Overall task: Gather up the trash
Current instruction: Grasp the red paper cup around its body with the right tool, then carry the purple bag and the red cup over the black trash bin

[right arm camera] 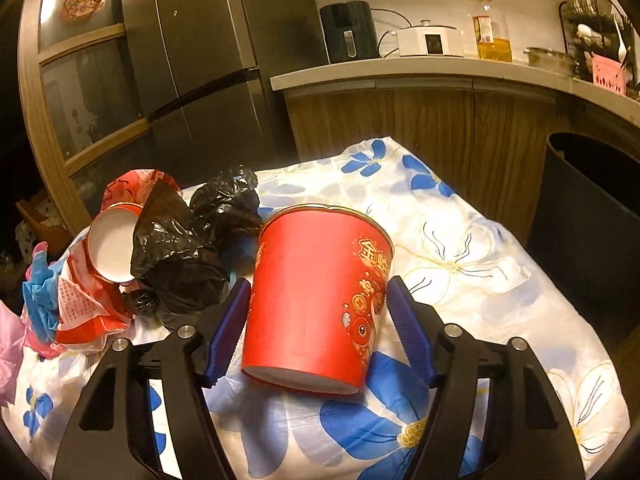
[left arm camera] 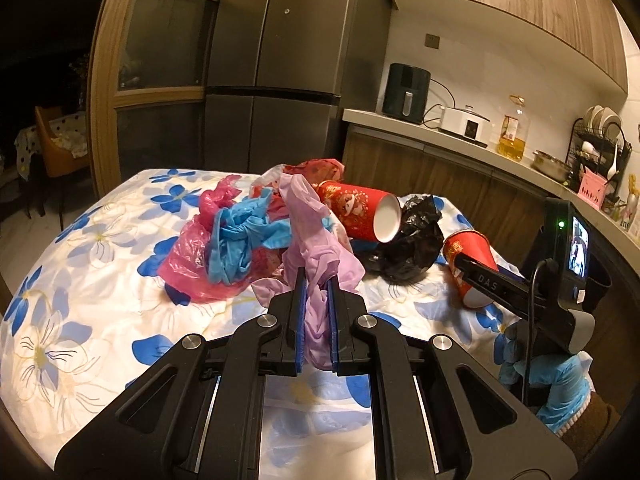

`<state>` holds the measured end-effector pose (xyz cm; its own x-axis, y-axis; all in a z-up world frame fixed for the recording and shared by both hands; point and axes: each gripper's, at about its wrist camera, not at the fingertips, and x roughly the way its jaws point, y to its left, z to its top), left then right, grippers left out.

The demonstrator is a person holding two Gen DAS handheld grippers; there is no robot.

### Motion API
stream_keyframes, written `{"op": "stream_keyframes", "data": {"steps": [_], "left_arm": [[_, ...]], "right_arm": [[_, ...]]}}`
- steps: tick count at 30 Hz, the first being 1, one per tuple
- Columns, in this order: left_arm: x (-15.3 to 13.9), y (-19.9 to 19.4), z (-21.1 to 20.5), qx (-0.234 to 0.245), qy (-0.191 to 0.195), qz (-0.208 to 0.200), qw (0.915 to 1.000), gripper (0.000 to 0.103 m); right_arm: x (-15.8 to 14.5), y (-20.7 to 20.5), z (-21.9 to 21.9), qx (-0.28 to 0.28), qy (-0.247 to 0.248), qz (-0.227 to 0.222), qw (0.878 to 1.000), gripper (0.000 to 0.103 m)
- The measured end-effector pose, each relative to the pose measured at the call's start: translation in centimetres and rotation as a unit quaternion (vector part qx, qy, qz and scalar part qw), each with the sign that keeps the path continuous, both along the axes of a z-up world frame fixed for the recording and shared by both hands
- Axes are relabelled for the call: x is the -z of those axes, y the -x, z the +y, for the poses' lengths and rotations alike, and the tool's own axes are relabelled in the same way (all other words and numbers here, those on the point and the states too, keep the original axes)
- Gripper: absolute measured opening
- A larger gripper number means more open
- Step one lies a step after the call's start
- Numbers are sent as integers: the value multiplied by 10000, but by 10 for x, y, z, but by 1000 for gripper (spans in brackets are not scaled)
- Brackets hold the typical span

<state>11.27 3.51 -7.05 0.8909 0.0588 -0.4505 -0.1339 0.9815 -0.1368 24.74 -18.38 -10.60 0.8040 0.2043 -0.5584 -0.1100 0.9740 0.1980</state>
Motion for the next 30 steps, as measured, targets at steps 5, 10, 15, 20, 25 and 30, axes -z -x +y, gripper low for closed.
{"op": "stream_keyframes", "data": {"steps": [5, 10, 15, 20, 25, 30], "left_arm": [[0, -2, -3, 29, -13, 16, 10000, 8], [-2, -3, -8, 56, -75, -5, 10000, 8], [-6, -3, -13, 103, -105, -50, 9999, 8], [-11, -3, -24, 201, -123, -116, 9997, 8], [-19, -5, -39, 321, -131, -198, 9992, 8], [-32, -12, -66, 557, -203, -334, 9977, 8]], "right_arm": [[-3, 4, -1, -62, -65, -56, 9999, 64], [-10, 15, -5, -55, -96, -208, 9997, 63], [-24, 33, -14, -109, -154, -394, 9990, 63], [-41, 55, -27, -186, -285, -632, 9974, 63], [-56, 71, -40, -204, -371, -826, 9957, 63], [-69, 84, -60, -99, -361, -1034, 9939, 63]]}}
